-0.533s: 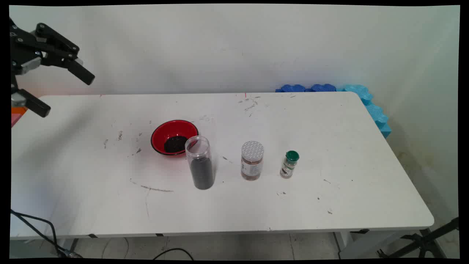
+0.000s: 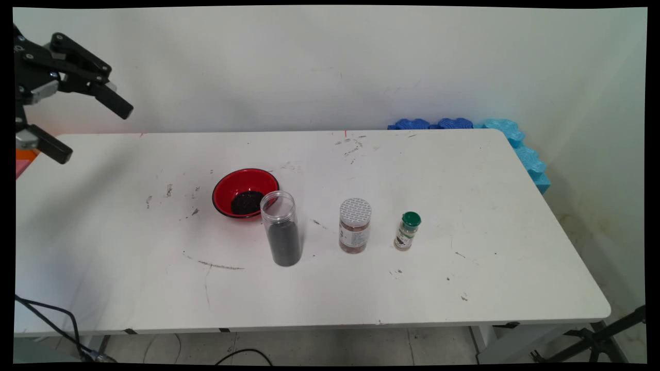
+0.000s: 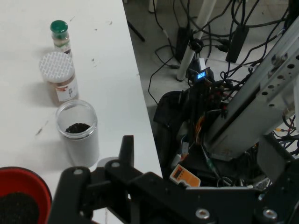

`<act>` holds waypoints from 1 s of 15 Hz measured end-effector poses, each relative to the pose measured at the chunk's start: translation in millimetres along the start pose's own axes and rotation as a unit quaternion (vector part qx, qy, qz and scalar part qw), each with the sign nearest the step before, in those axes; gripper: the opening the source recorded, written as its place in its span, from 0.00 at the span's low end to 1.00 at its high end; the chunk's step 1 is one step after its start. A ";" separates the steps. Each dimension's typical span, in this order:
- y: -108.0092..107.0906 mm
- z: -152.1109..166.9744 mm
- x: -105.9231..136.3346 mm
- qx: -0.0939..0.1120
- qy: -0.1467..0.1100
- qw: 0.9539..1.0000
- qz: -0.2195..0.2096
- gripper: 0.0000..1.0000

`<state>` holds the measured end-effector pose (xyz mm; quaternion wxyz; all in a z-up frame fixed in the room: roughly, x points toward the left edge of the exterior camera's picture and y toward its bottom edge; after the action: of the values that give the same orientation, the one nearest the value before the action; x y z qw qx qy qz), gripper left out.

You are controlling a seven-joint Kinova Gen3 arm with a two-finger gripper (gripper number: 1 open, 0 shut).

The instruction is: Pick up the black seasoning powder from the table

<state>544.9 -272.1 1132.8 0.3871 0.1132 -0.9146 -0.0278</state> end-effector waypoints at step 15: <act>-17.4 41.9 -51.8 0.073 0.018 0.995 -0.059 1.00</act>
<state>553.1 -278.7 1064.7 0.3920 0.1954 -0.8988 0.0178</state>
